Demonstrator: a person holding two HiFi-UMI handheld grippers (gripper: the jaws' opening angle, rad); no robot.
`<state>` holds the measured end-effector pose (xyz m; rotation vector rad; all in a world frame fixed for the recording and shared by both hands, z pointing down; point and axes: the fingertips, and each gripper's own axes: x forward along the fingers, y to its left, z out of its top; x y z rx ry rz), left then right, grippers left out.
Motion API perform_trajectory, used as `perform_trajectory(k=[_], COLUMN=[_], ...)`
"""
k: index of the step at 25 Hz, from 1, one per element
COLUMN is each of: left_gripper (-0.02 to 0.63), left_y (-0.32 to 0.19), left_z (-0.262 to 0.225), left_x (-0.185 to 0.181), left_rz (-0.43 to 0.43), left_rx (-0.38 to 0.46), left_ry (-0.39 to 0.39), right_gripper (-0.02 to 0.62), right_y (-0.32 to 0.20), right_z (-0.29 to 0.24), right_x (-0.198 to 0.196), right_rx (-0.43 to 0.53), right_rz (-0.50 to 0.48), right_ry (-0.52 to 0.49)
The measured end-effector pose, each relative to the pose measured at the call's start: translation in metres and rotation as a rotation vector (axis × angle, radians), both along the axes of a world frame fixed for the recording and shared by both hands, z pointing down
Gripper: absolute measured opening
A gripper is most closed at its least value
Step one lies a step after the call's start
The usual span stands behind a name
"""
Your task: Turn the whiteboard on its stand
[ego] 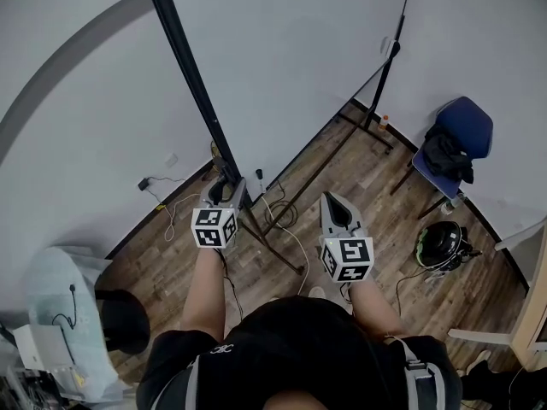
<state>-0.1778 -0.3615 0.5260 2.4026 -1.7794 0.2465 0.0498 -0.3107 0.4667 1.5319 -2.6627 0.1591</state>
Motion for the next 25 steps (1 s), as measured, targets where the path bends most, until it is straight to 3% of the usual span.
perform_trajectory(k=[16, 25], left_gripper=[0.189, 0.183], left_y=[0.049, 0.072], left_z=[0.0, 0.001], left_x=[-0.071, -0.116], left_rz=[-0.05, -0.119], left_rx=[0.029, 0.035], left_ry=[0.012, 0.021], right_gripper=[-0.008, -0.008], right_y=[0.004, 0.001], right_z=[0.006, 0.007], right_x=[-0.047, -0.073], right_rx=[-0.017, -0.018], right_rz=[-0.107, -0.159], right_ry=[0.0, 0.0])
